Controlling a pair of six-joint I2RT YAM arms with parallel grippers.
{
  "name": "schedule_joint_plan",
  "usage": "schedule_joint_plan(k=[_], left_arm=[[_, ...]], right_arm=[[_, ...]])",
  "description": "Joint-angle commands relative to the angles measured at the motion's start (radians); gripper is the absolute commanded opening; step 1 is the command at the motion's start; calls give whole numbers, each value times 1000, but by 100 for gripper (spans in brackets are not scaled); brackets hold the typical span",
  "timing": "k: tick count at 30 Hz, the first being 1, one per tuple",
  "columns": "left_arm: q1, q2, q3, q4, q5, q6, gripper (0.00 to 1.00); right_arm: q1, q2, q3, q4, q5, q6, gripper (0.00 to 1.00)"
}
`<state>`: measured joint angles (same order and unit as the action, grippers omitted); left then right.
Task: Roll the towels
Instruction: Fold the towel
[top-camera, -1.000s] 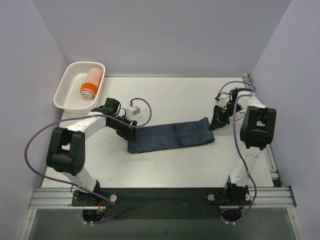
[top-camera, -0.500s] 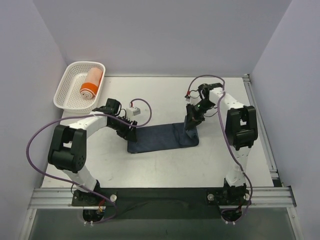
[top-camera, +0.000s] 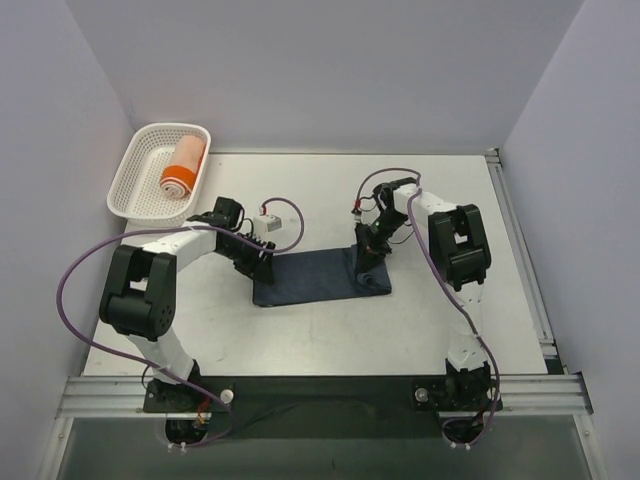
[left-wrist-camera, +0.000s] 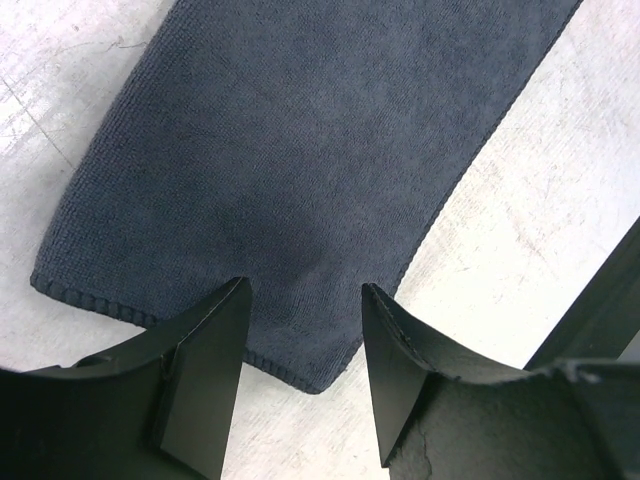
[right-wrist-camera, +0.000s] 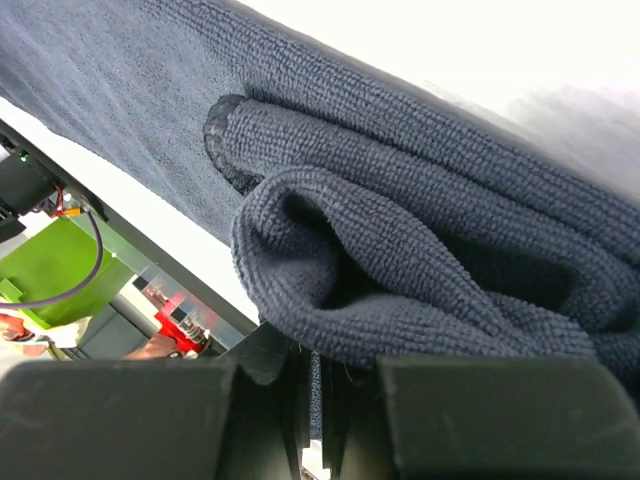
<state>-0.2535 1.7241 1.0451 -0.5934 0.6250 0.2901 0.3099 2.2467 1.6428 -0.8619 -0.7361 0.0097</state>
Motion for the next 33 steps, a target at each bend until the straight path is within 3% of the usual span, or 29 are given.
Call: schedule_joint_plan(k=[1, 5, 14, 21, 28, 33], left_arm=[[-3, 15, 38, 21, 5, -9, 58], [-1, 17, 35, 24, 2, -11, 58], [-4, -4, 35, 14, 7, -16, 58], [-15, -27, 36, -22, -4, -6, 57], [-16, -35, 39, -40, -1, 6, 57], [-18, -26, 53, -45, -4, -6, 56]], right_arm=[[21, -32, 11, -19, -14, 30, 0], [26, -64, 22, -12, 26, 52, 0], [41, 8, 49, -9, 12, 21, 23], [26, -93, 60, -38, -127, 0, 36], [15, -252, 57, -75, -171, -75, 36], [1, -230, -10, -150, -115, -160, 21]])
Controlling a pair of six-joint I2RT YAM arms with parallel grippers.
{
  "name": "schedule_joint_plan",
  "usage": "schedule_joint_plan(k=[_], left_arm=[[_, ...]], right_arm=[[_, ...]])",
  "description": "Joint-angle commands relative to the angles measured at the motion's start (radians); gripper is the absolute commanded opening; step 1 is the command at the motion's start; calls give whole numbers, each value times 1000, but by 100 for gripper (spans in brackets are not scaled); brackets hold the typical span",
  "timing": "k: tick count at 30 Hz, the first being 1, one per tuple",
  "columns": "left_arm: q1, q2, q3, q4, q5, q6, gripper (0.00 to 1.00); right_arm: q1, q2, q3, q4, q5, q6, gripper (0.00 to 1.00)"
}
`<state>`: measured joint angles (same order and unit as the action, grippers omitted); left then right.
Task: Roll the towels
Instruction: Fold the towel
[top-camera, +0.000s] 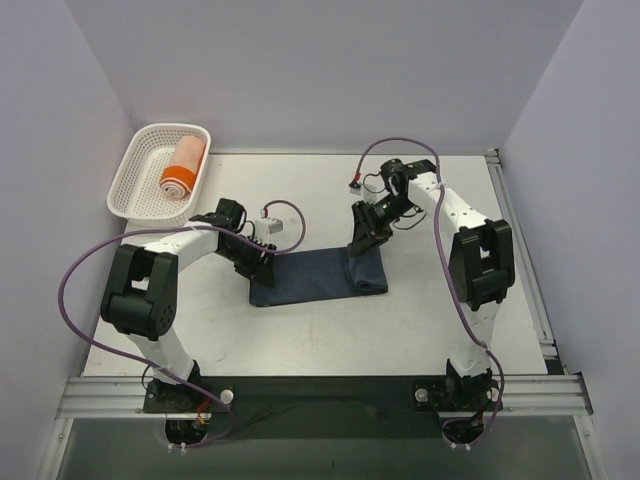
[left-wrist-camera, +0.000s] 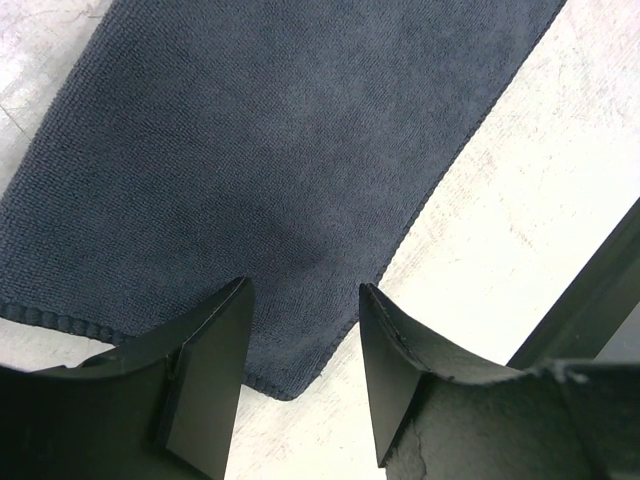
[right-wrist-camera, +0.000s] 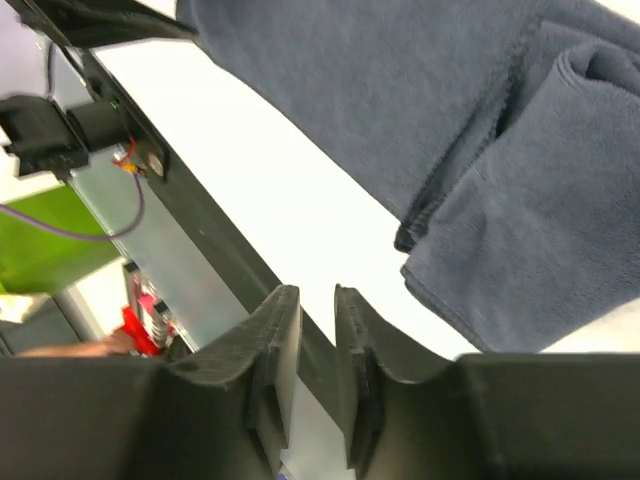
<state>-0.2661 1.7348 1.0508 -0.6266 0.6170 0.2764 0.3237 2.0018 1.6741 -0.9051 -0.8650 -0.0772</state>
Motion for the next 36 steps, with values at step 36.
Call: schedule_joint_plan(k=[36], left_arm=[[-6, 466, 682, -94, -258, 109, 60]], right_arm=[[-167, 227, 219, 57, 106, 51, 53]])
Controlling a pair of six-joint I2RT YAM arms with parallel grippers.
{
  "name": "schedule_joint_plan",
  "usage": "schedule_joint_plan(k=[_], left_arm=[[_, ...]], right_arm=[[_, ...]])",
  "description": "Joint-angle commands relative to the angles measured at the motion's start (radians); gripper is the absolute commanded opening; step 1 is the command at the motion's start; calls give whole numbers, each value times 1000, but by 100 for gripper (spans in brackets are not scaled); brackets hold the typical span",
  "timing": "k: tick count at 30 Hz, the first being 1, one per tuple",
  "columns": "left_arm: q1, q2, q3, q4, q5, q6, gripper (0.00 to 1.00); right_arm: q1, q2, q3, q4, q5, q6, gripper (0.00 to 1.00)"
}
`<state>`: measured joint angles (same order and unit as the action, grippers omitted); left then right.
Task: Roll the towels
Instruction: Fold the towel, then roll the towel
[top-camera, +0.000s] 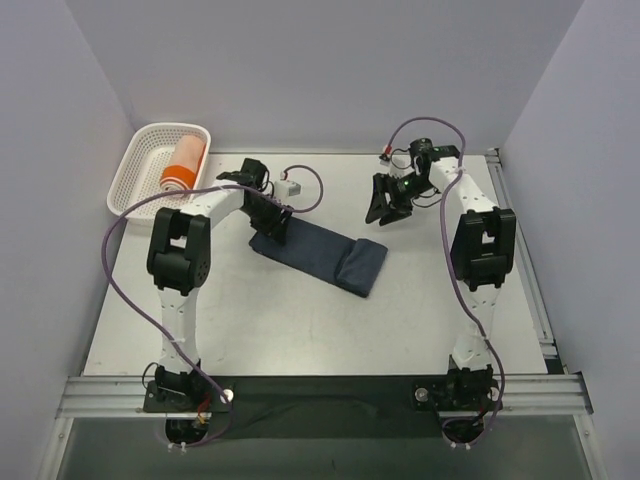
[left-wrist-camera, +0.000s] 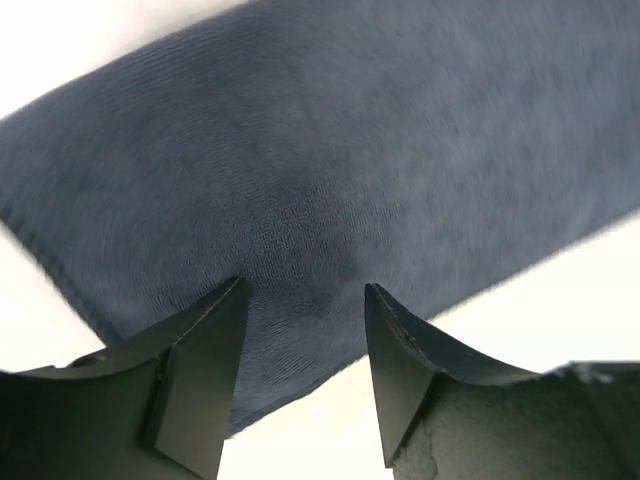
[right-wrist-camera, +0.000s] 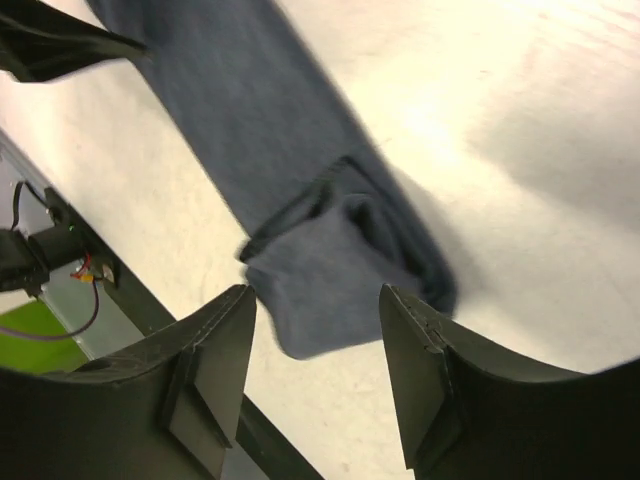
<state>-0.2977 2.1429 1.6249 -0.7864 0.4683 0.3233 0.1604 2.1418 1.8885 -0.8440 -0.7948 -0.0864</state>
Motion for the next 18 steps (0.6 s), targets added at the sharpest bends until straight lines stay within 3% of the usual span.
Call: schedule_joint_plan(k=[1, 4, 10, 18], left_arm=[[34, 67, 142, 59, -105, 57, 61], [52, 23, 210, 44, -39, 25, 63], [39, -132, 46, 56, 49, -50, 64], [38, -143, -132, 78, 90, -187, 58]], right_arm=[[-7, 96, 1, 2, 37, 66, 54], [-18, 90, -41, 9, 48, 56, 56], [-21, 63, -184, 43, -50, 47, 58], [-18, 72, -298, 59, -132, 51, 51]])
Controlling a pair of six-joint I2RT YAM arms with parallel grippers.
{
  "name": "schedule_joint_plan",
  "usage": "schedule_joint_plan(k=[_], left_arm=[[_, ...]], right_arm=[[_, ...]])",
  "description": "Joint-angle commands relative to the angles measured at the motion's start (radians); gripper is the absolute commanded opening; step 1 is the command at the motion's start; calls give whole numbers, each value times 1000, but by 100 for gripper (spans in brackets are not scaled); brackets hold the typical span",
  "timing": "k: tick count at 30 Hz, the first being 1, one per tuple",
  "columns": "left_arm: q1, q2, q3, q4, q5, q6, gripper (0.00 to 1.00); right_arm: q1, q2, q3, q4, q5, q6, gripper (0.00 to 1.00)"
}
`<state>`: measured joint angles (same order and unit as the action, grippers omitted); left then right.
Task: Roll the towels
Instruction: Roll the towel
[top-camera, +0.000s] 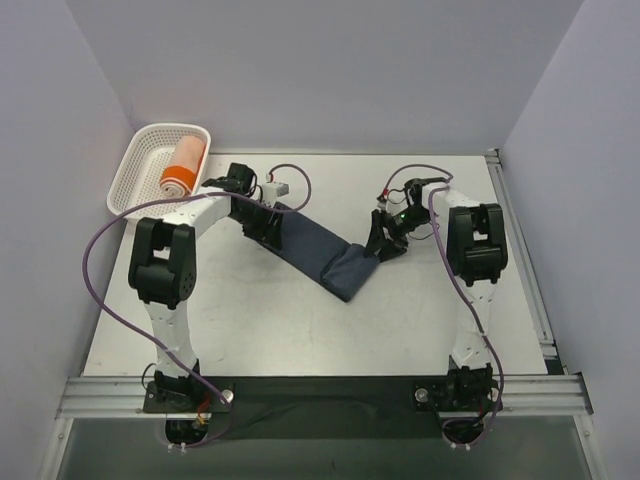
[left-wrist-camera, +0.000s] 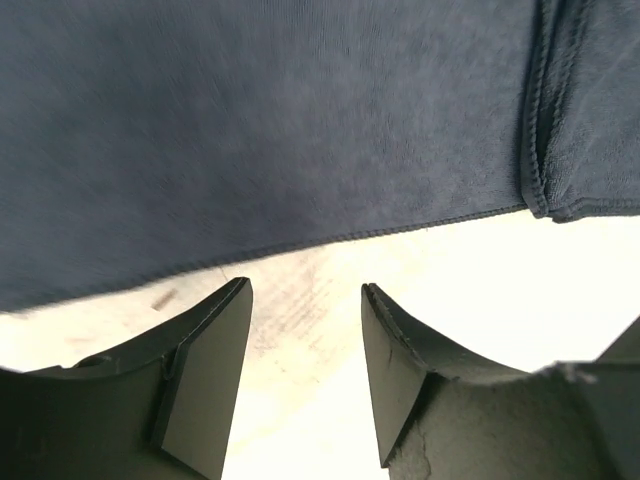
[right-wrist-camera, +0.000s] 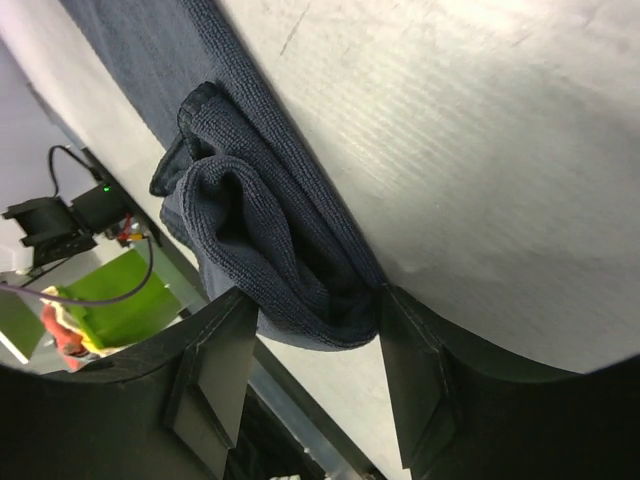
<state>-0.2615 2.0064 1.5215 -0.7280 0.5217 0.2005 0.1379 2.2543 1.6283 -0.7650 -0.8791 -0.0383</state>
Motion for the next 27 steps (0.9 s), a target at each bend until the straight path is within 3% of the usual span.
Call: schedule_joint_plan(k=[1, 6, 14, 18, 23, 27], left_arm=[[2, 3, -40, 19, 32, -68, 58], [2, 63, -15, 24, 17, -65, 57], [-10, 279, 271, 9, 75, -76, 57], [-19, 359, 379, -13, 138, -102, 57], [8, 246, 327, -8, 178, -63, 64], [53, -10, 182, 90, 189, -26, 71]], right_arm=[[6, -45, -65, -17, -63, 5, 51], [49, -71, -171, 0, -107, 8, 51], [198, -61, -242, 29, -193, 32, 52], [189, -68, -255, 36, -199, 38, 52], [126, -183, -300, 1, -199, 23, 53], [95, -297, -274, -1, -185, 24, 52]])
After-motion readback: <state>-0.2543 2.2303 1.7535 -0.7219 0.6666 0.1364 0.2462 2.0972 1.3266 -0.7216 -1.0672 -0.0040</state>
